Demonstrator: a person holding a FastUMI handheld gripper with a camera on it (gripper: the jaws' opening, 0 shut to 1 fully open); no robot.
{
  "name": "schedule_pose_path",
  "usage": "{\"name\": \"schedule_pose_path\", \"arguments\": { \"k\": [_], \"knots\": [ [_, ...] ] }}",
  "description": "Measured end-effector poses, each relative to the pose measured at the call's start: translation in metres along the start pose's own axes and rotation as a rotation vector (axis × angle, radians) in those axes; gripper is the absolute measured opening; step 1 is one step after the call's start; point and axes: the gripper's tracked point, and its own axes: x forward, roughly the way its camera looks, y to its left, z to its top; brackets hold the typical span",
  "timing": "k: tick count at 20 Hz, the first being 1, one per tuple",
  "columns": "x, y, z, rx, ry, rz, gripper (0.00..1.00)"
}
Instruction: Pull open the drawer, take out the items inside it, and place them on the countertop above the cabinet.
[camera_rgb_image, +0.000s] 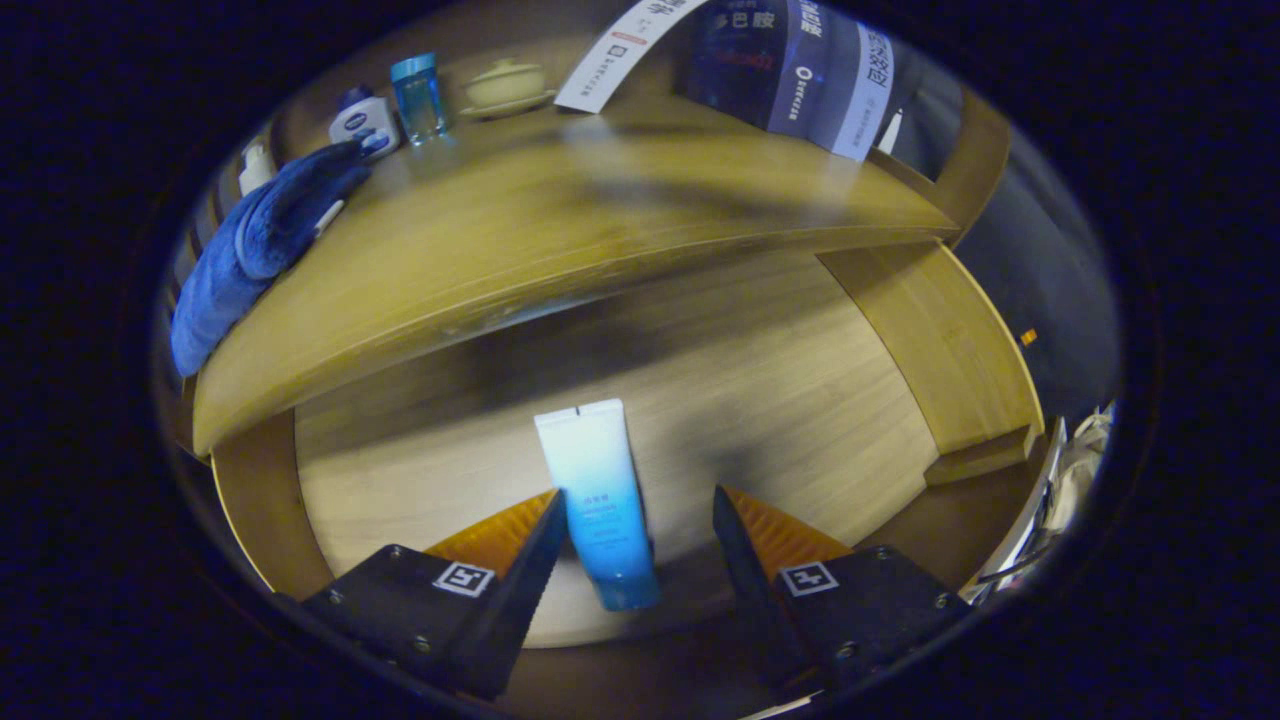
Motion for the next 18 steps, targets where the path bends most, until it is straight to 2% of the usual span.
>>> {"name": "schedule_pose_path", "arguments": {
  "k": [5, 8, 10, 13, 14, 18],
  "knots": [
    [0.005, 0.004, -0.016, 0.044, 0.112, 0.05, 0.89],
    [0.006, 0.003, -0.012, 0.044, 0.103, 0.059, 0.88],
    [0.008, 0.0, -0.011, 0.046, 0.096, 0.032, 0.88],
    [0.008, -0.004, -0.013, 0.04, 0.11, 0.009, 0.7],
    [0.012, -0.006, -0.013, 0.035, 0.113, 0.008, 0.7],
    [0.009, -0.013, -0.01, 0.053, 0.119, 0.008, 0.48]
  ]
}}
